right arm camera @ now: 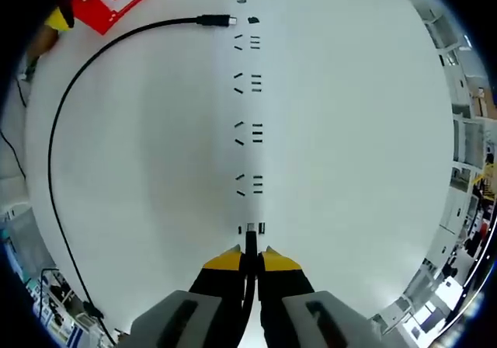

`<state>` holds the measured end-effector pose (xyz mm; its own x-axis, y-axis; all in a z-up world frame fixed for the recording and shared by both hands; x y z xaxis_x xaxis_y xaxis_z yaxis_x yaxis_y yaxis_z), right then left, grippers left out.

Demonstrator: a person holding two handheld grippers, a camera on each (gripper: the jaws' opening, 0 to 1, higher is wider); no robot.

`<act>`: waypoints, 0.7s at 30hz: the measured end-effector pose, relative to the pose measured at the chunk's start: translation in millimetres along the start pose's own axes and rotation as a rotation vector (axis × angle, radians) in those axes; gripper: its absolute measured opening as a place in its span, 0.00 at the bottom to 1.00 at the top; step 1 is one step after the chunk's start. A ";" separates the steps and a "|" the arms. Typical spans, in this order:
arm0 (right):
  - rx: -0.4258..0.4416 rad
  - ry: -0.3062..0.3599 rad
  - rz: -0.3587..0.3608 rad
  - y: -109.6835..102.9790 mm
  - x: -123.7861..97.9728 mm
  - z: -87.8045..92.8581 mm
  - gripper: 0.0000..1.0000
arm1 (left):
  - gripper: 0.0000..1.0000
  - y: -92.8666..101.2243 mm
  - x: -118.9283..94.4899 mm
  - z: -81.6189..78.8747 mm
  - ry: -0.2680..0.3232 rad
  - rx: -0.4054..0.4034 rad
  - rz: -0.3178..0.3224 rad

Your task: Find the data cable on the table. Grasp the USB connector end of the cable and insert it into the USB port on the table

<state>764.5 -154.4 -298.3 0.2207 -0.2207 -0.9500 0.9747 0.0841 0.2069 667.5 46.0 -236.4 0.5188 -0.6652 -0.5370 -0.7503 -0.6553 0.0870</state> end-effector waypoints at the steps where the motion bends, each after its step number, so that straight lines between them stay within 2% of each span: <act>1: -0.002 -0.003 -0.001 1.6 0.6 0.4 0.08 | 0.47 0.0 0.0 -0.1 0.000 0.000 0.000; 12: -0.020 -0.032 0.000 6.8 2.0 4.5 0.08 | 0.47 -0.2 0.4 -0.9 0.000 0.000 0.000; 21: -0.060 -0.044 0.002 7.7 5.0 -0.9 0.08 | 0.47 -0.3 1.1 -1.5 0.001 0.000 0.000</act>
<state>773.0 -154.0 -301.7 0.2254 -0.2627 -0.9382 0.9707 0.1425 0.1933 668.9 44.9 -235.8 0.5187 -0.6657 -0.5365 -0.7506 -0.6550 0.0870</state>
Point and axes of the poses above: the point that each gripper's makers call its tool centre point, and the gripper's own axes: x roughly forward along the fingers, y roughly to its right, z roughly out of its underside, the point moved 3 cm from there along -x, roughly backward along the fingers, and after that the axes turned 7 degrees about z, right-handed, at the moved point
